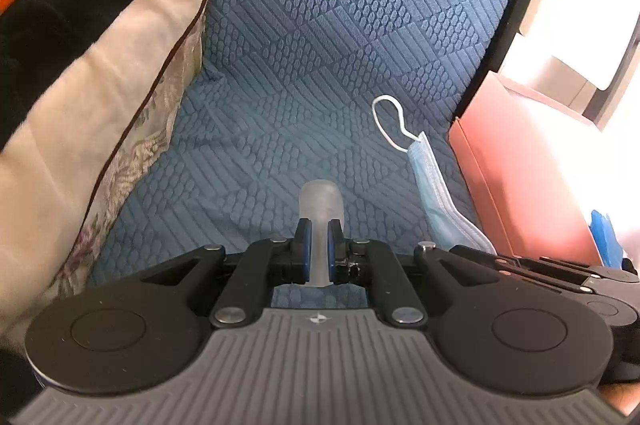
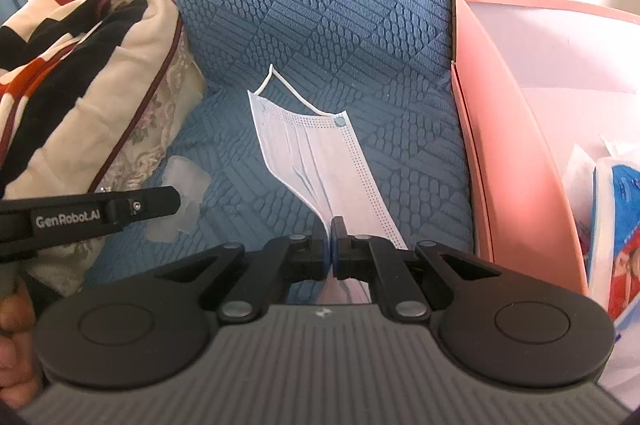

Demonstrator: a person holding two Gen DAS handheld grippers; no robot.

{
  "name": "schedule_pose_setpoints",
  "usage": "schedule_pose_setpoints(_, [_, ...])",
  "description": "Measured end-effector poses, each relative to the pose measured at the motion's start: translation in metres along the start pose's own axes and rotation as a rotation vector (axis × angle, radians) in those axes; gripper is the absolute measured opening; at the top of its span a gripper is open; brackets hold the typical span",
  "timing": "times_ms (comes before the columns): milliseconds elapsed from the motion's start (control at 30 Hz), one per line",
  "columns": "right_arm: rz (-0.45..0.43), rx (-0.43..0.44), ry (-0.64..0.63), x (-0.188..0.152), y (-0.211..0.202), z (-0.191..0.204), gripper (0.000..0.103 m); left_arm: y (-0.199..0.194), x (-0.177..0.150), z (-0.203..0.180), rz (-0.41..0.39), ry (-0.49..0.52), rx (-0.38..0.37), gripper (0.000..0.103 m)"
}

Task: Organize soft objects
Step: 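Lift the mask and plastic piece and carry both toward the pink box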

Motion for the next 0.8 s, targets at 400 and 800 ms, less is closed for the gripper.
schedule_pose_setpoints(400, [0.001,-0.005,0.010,-0.009,-0.026,0.005,0.006,-0.024,0.005,-0.004,-0.006,0.018,-0.015,0.010])
schedule_pose_setpoints(800, [-0.032,0.024,0.019,0.012,-0.074,0.006,0.006,-0.061,0.016,-0.020,-0.013,0.012,-0.032,0.010])
Point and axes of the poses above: each gripper's, at about its wrist camera, not at the fingertips, and y roughly the way its jaws point, z to its left, x to its top, the point moved 7 cm from there along y, roughly the way its jaws point, and after that the axes turned 7 degrees about x, right-handed, at the moved point
